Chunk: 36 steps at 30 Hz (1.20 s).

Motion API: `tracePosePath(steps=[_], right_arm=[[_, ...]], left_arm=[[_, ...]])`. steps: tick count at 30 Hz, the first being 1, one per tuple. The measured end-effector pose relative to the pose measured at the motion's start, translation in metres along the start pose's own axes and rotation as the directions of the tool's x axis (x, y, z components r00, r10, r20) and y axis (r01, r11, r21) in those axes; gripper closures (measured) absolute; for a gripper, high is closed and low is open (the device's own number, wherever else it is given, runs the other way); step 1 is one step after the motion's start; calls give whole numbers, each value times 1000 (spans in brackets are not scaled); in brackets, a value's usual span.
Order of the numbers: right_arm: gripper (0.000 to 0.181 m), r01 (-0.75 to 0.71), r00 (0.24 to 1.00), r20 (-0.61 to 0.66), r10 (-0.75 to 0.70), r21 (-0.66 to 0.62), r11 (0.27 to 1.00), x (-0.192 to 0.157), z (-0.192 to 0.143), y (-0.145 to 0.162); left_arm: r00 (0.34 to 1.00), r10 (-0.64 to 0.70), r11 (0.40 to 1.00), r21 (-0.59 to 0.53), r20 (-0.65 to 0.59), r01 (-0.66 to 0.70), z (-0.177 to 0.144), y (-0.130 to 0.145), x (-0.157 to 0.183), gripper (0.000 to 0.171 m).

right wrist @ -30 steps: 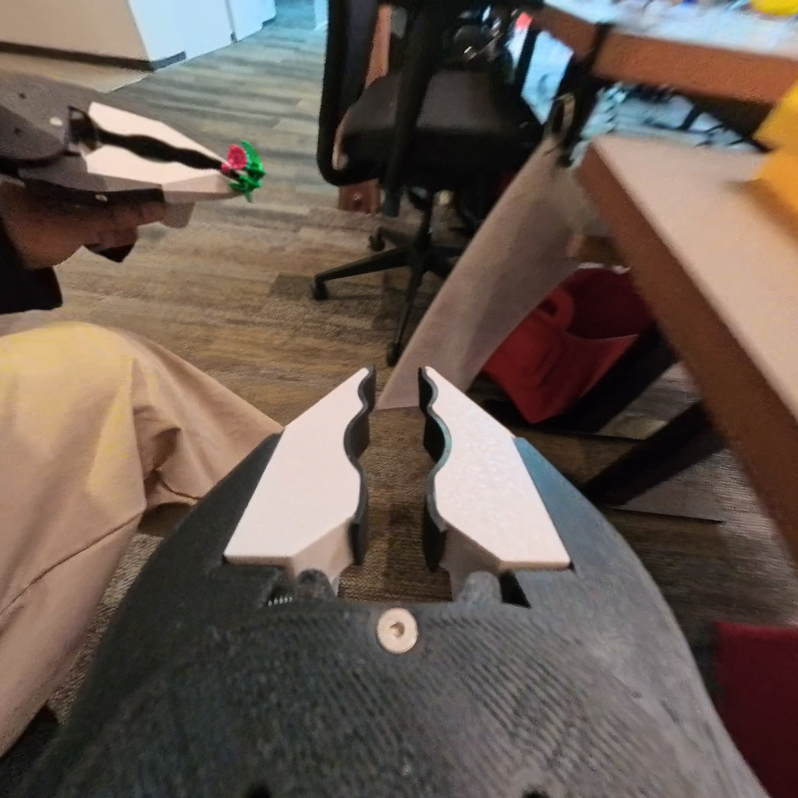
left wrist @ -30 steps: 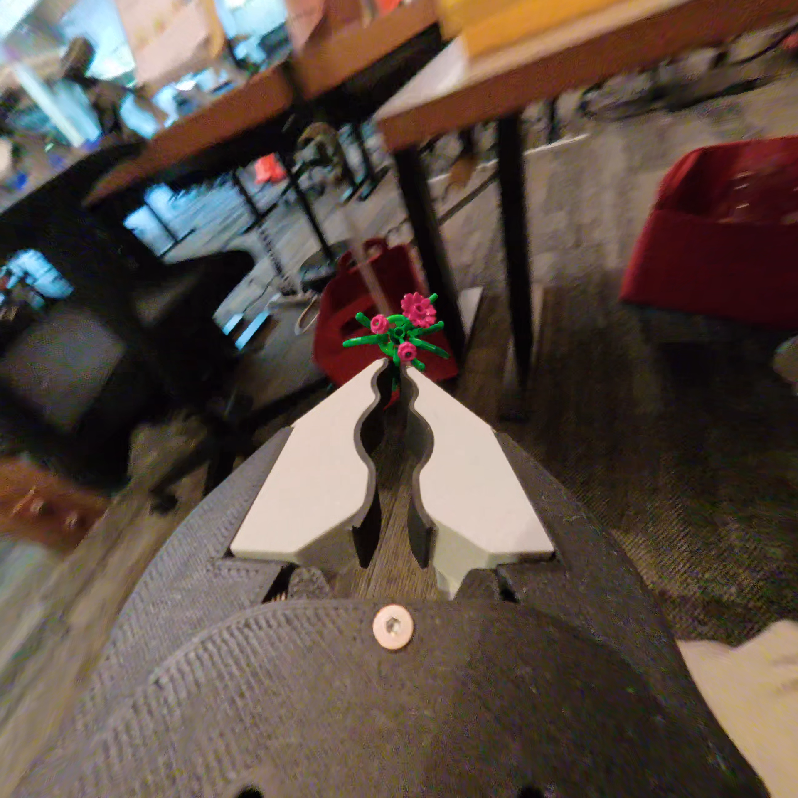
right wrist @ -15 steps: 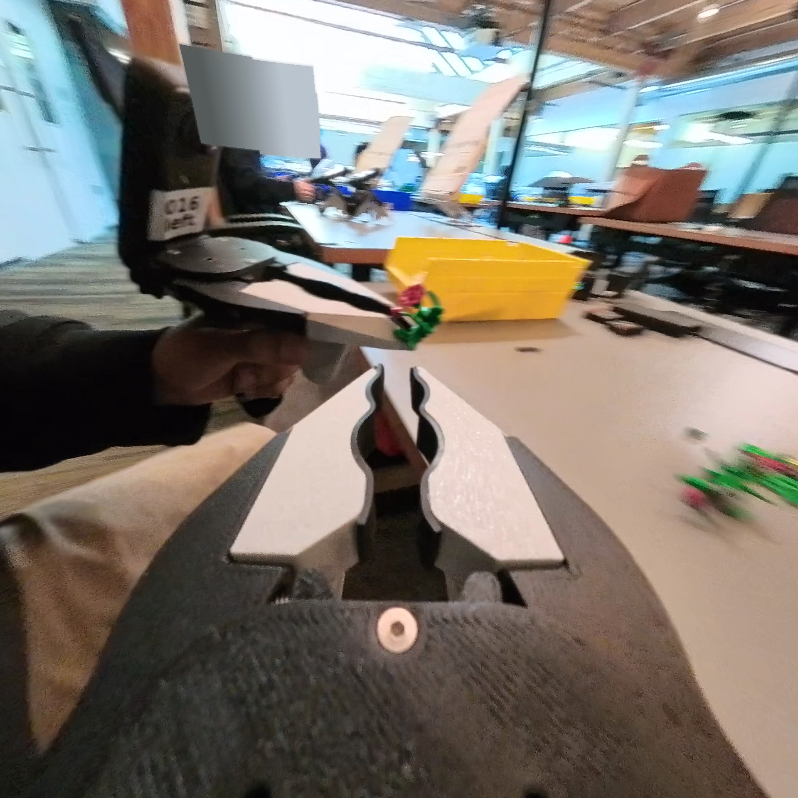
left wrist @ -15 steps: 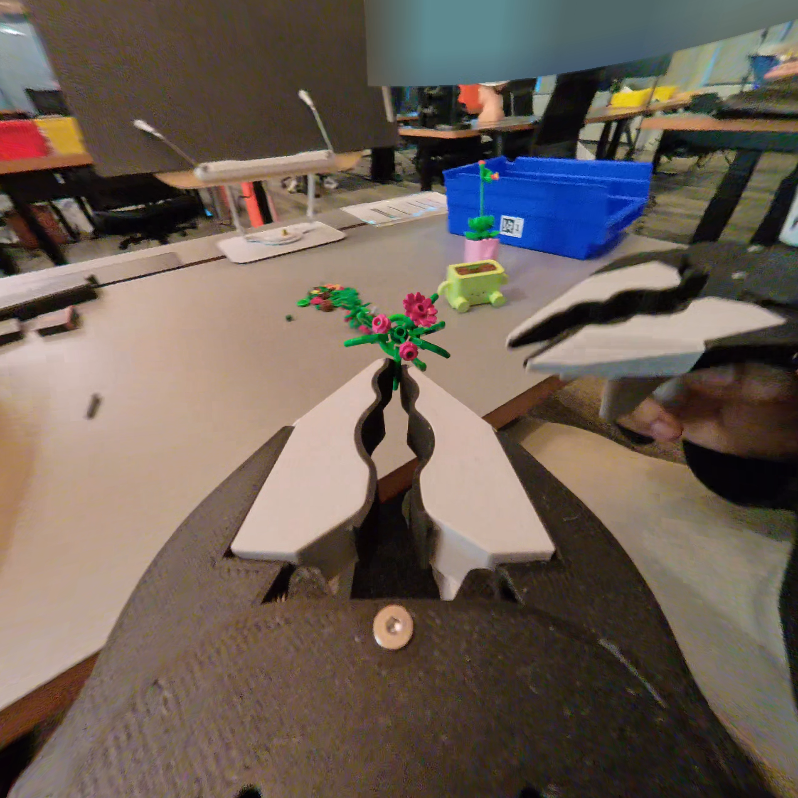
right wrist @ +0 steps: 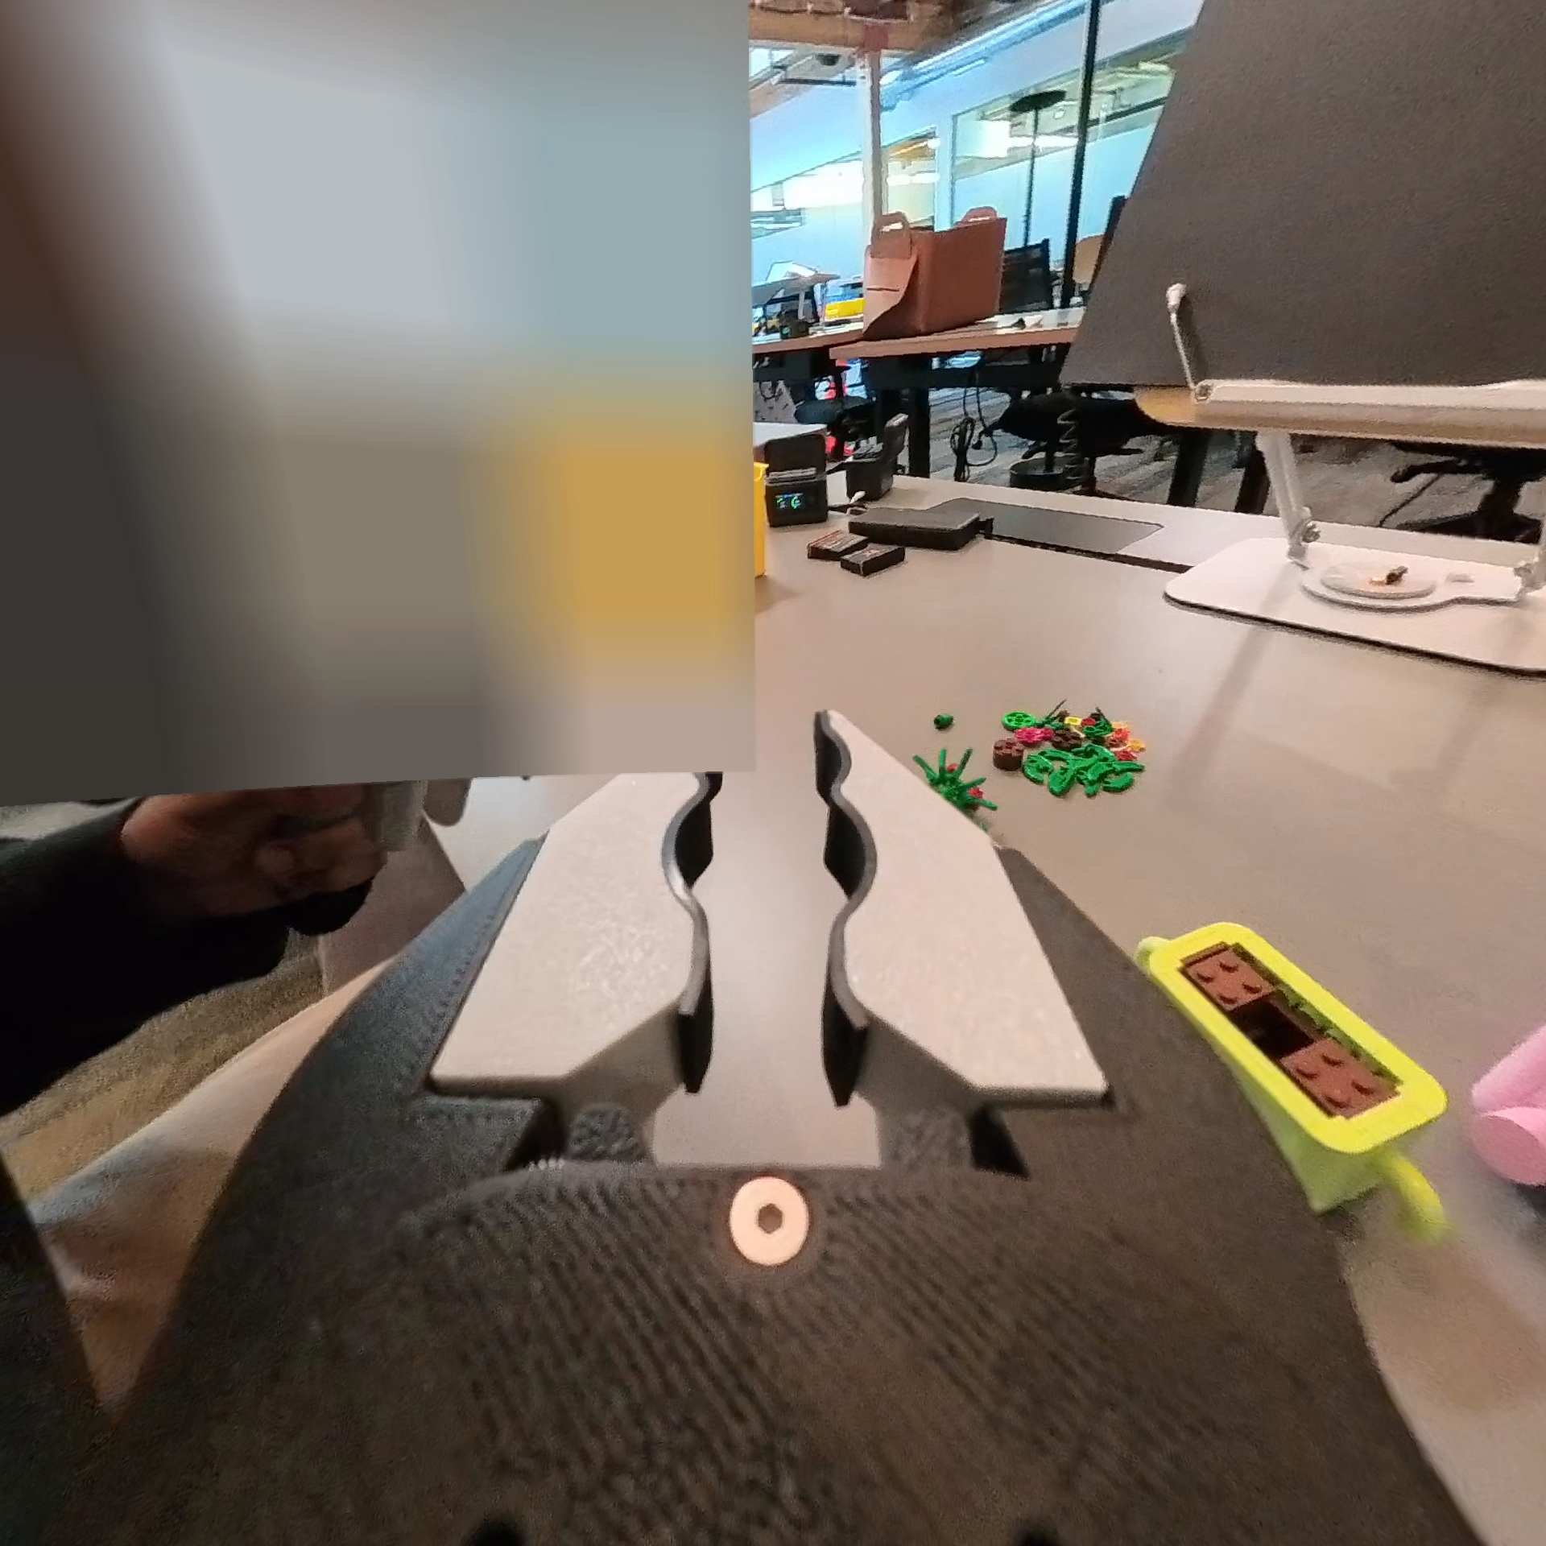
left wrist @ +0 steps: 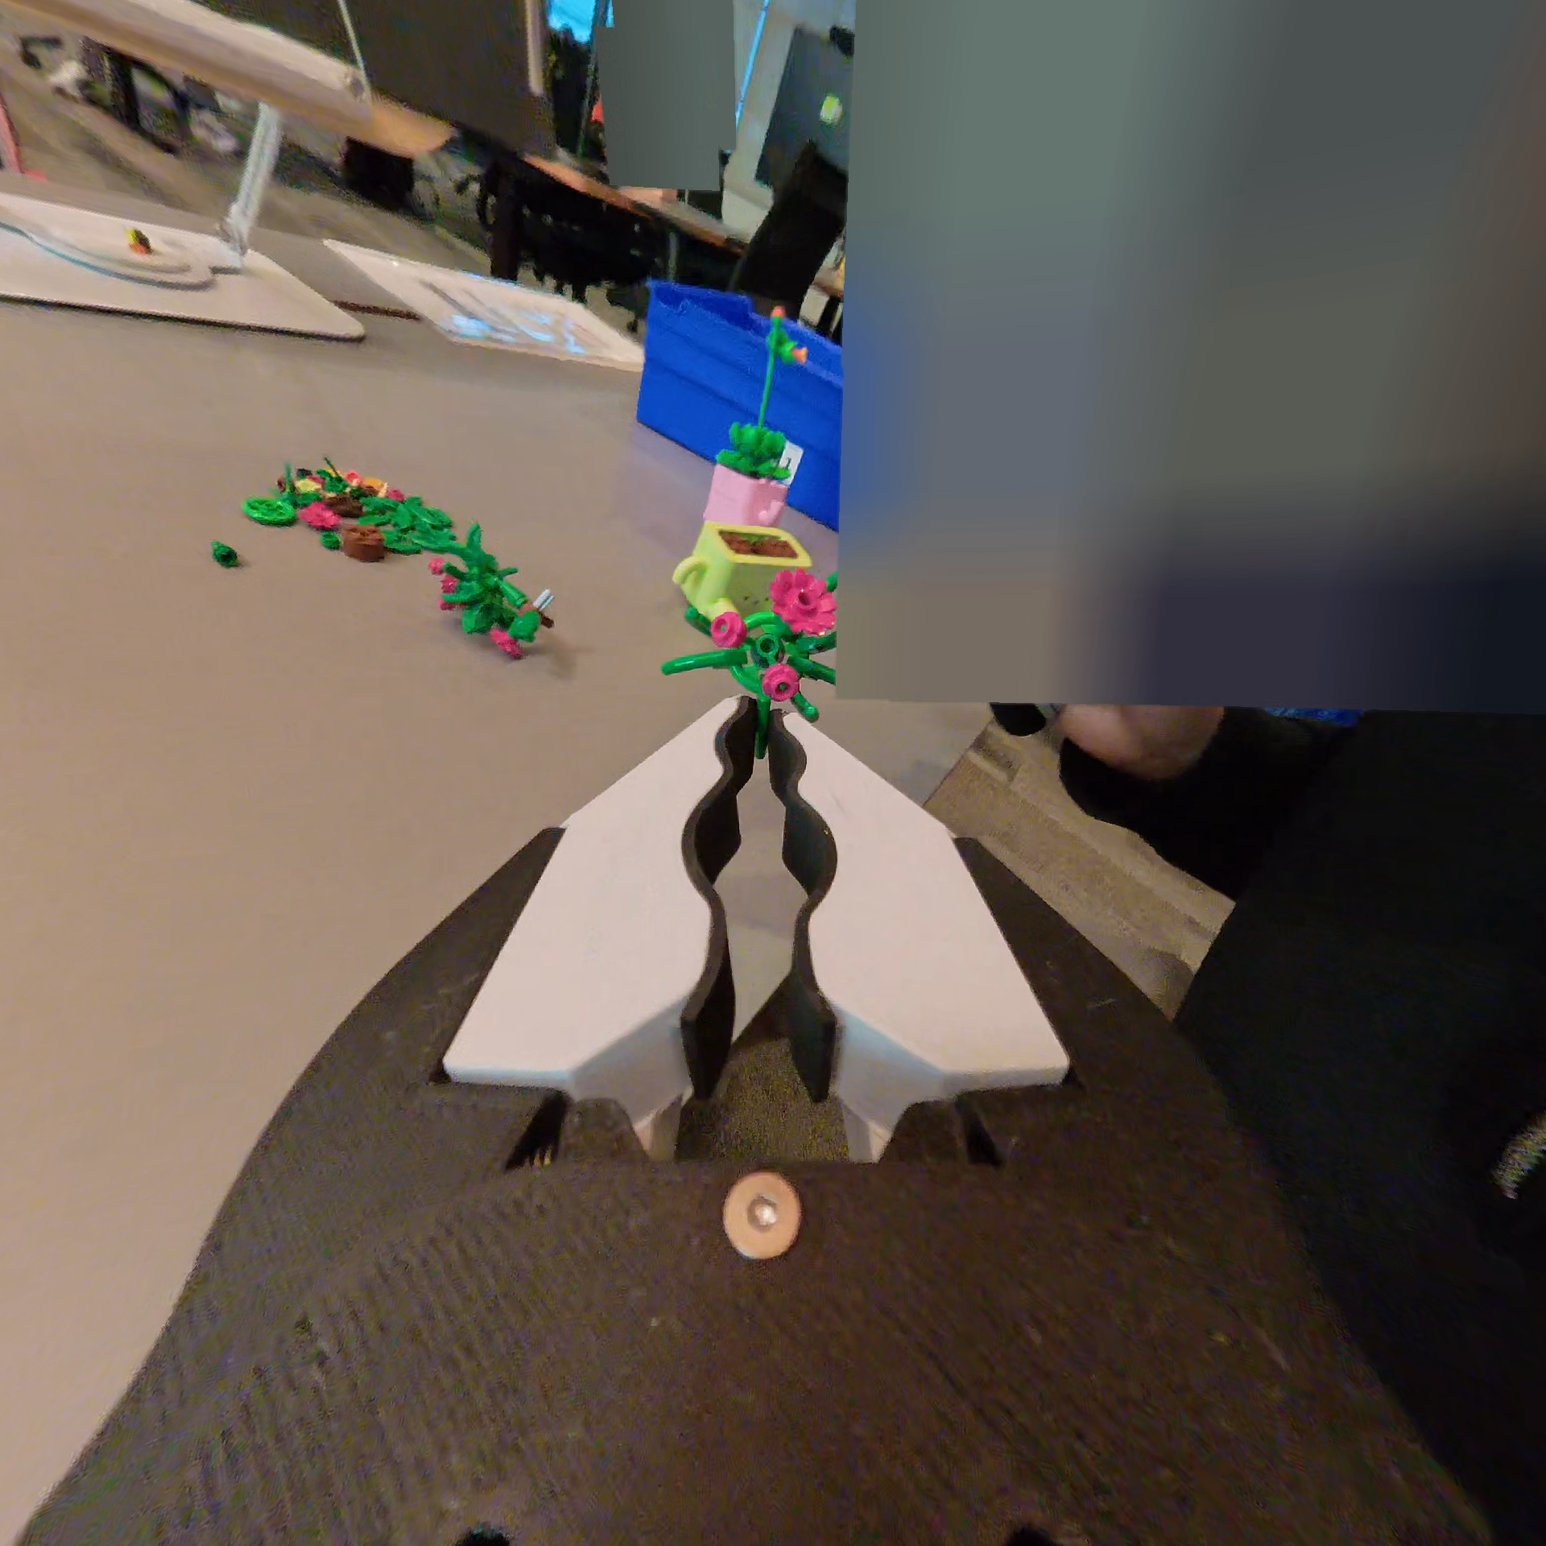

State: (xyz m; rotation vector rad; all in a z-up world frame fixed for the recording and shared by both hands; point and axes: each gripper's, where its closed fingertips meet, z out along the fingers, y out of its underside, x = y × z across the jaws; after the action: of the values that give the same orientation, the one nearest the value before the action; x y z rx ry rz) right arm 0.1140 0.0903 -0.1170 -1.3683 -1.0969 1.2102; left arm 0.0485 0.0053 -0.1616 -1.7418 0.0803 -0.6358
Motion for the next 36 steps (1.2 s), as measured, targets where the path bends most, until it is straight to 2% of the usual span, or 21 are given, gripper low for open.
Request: tracePosePath(steps=[6, 10, 13, 17, 22, 25, 28, 36], right_arm=[[154, -144, 988, -57, 147, 47, 988, -7, -14, -23], [148, -232, 969, -86, 230, -15, 973, -15, -16, -18], [148, -189, 977, -113, 181, -62, 980, -17, -12, -2], [148, -94, 979, -194, 59, -179, 979, 4, 0, 36], [150, -56, 974, -225, -15, -305, 951, 37, 25, 76], [162, -64, 971, -239, -32, -384, 921, 58, 47, 93], [170, -53, 956, -279, -89, -463, 885, 80, 64, 103], [163, -91, 959, -274, -67, -525, 846, 97, 96, 112]], left_arm=[[995, 51, 989, -140, 87, -38, 9, 4, -14, 171], [994, 34, 983, -184, 104, -15, 16, 10, -27, 171], [994, 37, 979, -202, 104, -15, 21, 8, -38, 171], [986, 110, 947, -314, 123, -66, 35, 19, -62, 171], [988, 82, 929, -369, 131, -28, 66, 25, -92, 171], [986, 24, 930, -365, 164, 39, 75, 23, -110, 171], [979, 2, 933, -352, 203, 71, 79, 18, -124, 171], [982, -17, 928, -364, 188, 86, 83, 20, -123, 171]])
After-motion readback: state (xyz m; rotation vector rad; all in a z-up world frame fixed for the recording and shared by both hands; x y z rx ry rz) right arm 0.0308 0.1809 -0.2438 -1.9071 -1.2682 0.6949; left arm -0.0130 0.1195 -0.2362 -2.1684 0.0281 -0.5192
